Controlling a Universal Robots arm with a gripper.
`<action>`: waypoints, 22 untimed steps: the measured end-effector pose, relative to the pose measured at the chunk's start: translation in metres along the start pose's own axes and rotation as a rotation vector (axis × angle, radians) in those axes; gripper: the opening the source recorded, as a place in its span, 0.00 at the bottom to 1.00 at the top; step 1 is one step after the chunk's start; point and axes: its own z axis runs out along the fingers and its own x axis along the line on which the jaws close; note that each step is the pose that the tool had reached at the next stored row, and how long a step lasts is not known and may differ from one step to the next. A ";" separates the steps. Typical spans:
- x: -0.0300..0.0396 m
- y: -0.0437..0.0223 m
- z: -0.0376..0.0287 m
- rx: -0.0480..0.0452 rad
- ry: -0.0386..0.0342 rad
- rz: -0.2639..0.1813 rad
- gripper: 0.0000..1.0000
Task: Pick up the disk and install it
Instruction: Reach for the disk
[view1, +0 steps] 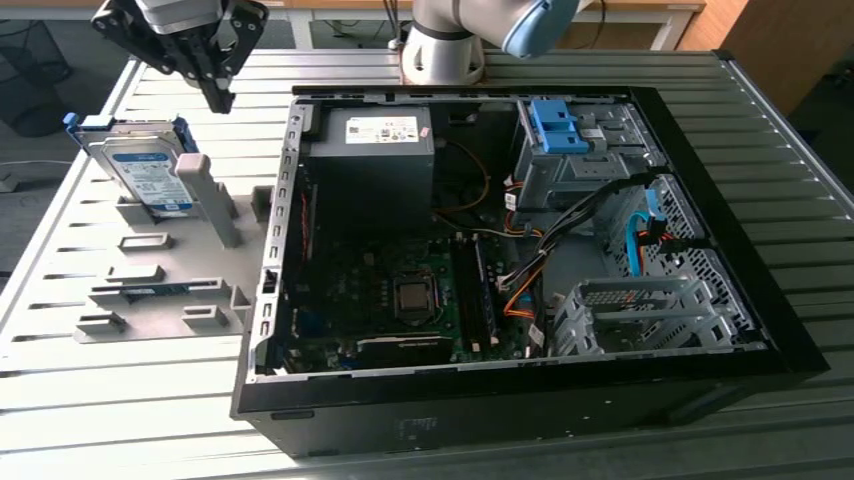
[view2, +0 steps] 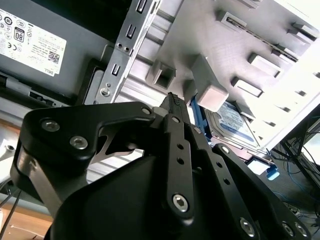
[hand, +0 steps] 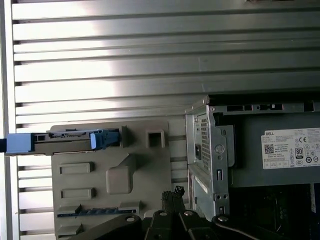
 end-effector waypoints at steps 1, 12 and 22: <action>0.0013 0.0001 0.0000 0.0000 0.0001 0.000 0.11; 0.0177 0.0017 0.0002 0.0000 0.0000 0.000 0.11; 0.0198 0.0016 0.0002 0.0000 0.0000 0.000 0.11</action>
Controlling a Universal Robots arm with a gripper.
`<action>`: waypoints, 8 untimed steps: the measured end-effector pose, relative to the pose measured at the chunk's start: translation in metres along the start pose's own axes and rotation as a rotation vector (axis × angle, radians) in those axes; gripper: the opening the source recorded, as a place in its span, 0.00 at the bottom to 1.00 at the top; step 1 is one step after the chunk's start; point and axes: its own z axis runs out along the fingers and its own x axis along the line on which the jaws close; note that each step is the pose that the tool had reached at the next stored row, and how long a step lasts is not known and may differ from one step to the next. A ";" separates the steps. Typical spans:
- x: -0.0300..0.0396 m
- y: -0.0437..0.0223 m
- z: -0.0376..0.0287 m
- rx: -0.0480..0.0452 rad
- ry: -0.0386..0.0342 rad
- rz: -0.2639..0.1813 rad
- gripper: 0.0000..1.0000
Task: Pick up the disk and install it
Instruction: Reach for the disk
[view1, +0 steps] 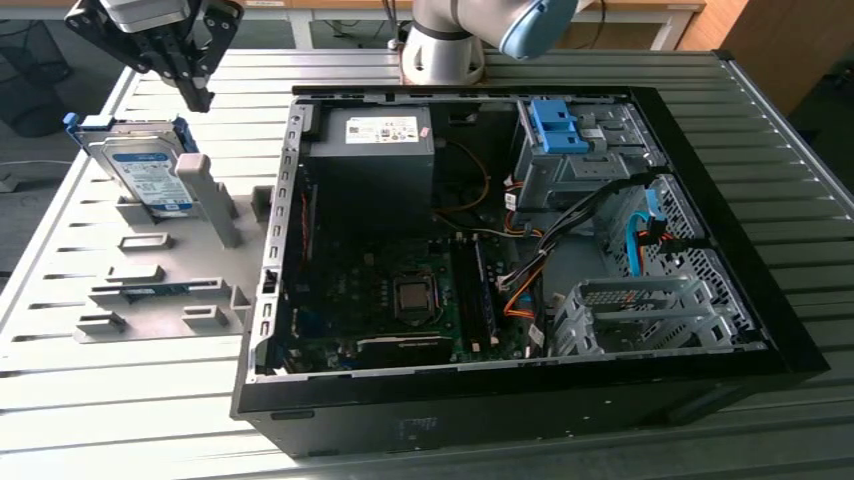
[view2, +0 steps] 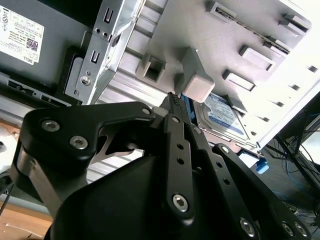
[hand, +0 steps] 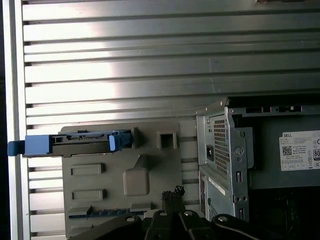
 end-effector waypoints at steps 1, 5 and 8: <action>0.0005 -0.0001 0.0000 0.0000 0.0000 0.000 0.11; 0.0027 -0.0002 0.0000 0.0000 0.0000 0.000 0.11; 0.0046 -0.0003 0.0001 0.0000 0.0000 0.000 0.11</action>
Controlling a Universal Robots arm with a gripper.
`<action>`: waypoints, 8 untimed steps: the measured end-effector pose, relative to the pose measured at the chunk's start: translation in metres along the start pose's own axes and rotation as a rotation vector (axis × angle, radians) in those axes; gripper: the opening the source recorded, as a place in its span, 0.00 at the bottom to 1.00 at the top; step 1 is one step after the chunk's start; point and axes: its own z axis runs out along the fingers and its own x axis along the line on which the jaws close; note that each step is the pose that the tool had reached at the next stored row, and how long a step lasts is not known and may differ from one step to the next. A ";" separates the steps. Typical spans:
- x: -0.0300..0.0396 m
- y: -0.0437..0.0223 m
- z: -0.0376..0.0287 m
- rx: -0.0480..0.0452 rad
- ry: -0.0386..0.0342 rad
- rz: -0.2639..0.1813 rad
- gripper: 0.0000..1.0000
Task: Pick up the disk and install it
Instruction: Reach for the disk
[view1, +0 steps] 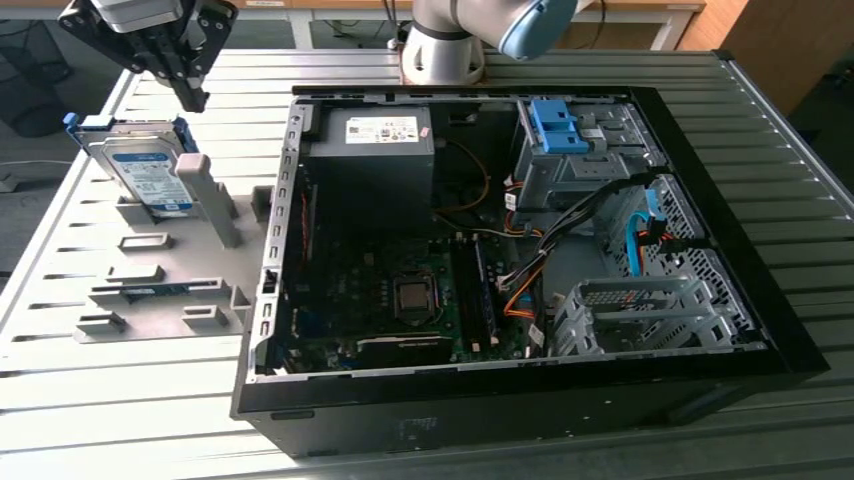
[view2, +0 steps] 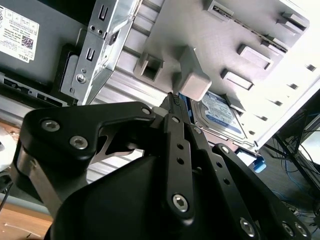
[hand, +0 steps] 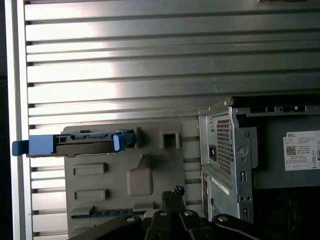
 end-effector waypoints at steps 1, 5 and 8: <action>0.0007 0.0000 0.0000 0.0000 0.0000 0.000 0.11; 0.0032 -0.0001 0.0000 0.0000 0.0000 0.000 0.11; 0.0050 -0.0002 0.0001 0.0000 0.0000 0.000 0.11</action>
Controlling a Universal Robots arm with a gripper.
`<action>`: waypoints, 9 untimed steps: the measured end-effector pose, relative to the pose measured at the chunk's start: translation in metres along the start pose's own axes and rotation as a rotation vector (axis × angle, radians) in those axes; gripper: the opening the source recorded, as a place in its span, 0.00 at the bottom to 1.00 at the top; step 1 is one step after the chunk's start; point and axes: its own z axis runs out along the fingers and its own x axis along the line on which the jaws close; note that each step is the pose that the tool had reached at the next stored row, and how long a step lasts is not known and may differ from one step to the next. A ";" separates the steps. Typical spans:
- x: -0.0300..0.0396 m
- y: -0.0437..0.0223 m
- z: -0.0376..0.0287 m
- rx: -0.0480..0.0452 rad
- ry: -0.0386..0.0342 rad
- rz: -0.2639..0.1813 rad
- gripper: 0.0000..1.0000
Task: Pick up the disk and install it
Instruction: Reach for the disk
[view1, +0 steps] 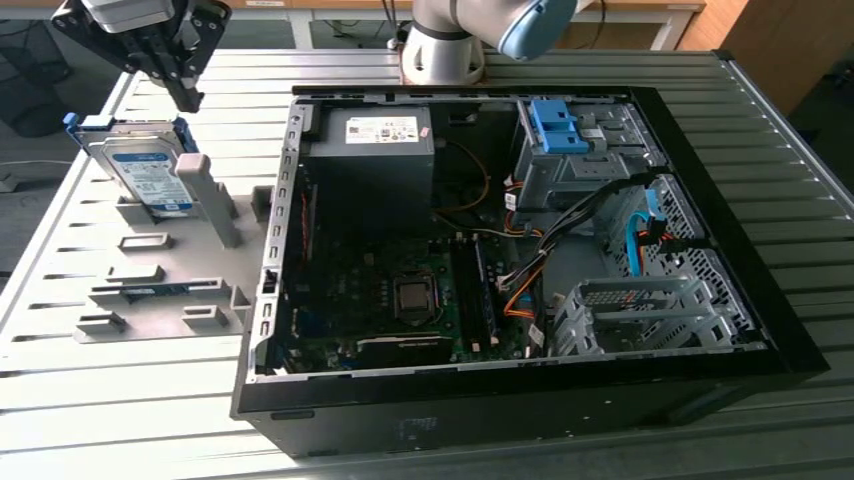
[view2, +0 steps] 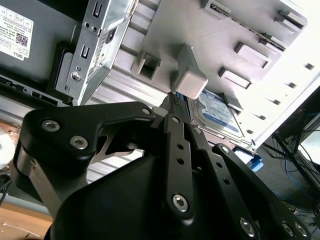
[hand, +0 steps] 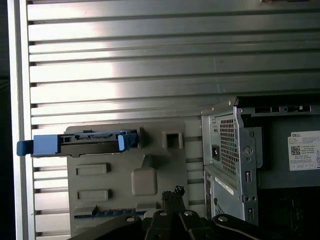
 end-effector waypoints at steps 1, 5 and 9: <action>0.0006 0.0000 0.0000 0.0000 0.0000 0.000 0.11; 0.0030 -0.0001 0.0001 0.0000 0.0000 0.000 0.11; 0.0054 -0.0002 0.0001 0.0000 0.0000 0.000 0.11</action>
